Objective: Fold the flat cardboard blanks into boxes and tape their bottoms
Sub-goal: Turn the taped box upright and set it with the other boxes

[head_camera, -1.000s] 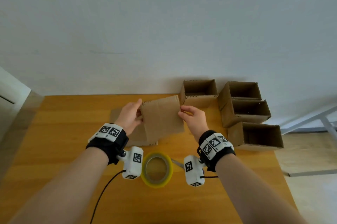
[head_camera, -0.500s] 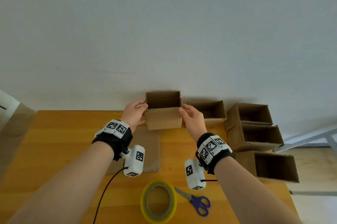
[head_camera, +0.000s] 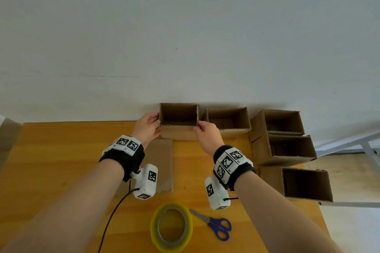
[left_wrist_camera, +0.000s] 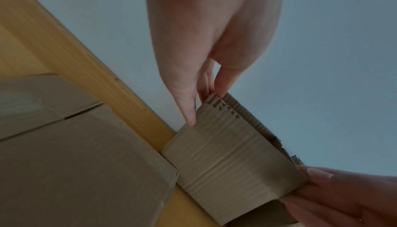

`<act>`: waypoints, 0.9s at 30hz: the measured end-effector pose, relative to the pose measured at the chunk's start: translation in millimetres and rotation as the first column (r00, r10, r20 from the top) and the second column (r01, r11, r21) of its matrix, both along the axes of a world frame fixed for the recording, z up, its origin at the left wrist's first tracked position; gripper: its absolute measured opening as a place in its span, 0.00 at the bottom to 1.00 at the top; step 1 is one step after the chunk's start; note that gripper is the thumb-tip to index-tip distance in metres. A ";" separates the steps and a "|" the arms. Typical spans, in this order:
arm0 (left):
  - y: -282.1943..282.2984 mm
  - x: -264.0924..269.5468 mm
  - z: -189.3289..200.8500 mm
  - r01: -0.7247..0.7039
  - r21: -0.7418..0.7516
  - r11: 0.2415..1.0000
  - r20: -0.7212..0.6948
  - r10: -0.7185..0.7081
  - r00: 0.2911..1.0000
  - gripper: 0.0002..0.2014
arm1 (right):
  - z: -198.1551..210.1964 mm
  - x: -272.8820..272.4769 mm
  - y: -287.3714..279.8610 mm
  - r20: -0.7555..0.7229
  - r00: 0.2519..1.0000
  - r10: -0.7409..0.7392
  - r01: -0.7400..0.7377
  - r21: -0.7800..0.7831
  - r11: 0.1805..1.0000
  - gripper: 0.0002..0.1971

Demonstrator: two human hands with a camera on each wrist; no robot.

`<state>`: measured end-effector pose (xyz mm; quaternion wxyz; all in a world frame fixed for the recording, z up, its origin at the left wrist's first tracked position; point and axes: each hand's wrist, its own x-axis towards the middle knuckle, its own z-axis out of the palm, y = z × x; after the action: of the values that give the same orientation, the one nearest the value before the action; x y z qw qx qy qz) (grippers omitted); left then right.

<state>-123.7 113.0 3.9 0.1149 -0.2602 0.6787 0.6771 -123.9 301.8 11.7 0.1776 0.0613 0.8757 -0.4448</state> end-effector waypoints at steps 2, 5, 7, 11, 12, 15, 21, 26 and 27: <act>1.0 0.3 0.4 0.026 -0.052 0.998 -0.010 -0.027 1.000 0.20 | 0.5 0.3 -1.7 0.025 1.000 0.016 -0.017 0.036 0.999 0.23; 1.4 3.2 1.9 0.113 -0.221 0.969 -0.012 -0.118 0.993 0.21 | 5.0 4.5 0.7 0.034 0.998 0.053 -0.056 0.068 0.996 0.26; 1.4 9.3 3.0 0.196 -0.387 0.901 0.005 -0.211 0.977 0.21 | 9.3 9.5 2.9 0.026 0.996 0.084 -0.087 0.097 0.991 0.27; 3.7 32.2 7.1 0.357 -0.623 0.696 0.129 -0.358 0.925 0.23 | 12.7 22.9 7.1 -0.032 0.990 0.136 -0.127 0.187 0.974 0.26; 3.6 38.7 8.3 0.383 -0.651 0.655 0.157 -0.378 0.913 0.23 | 13.0 27.3 8.3 -0.051 0.987 0.152 -0.137 0.221 0.966 0.25; -0.4 57.7 11.1 0.414 -0.692 0.591 0.189 -0.405 0.895 0.22 | 13.3 43.3 10.3 -0.099 0.976 0.194 -0.156 0.302 0.940 0.25; -19.7 95.4 5.5 0.424 -0.748 0.510 0.241 -0.386 0.890 0.20 | 6.2 79.4 3.7 -0.084 0.962 0.259 -0.204 0.404 0.892 0.23; -39.5 123.9 -6.3 0.448 -0.743 0.497 0.273 -0.386 0.881 0.20 | -3.5 103.5 -14.4 0.010 0.951 0.310 -0.280 0.458 0.844 0.22; -43.4 128.6 -8.1 0.452 -0.738 0.501 0.273 -0.390 0.879 0.20 | -5.1 107.1 -19.5 0.024 0.949 0.315 -0.290 0.463 0.838 0.23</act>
<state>4.9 69.6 -4.2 0.1745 -0.1344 0.9421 0.2530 -16.8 282.3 6.5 0.2025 -0.0490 0.9590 -0.1922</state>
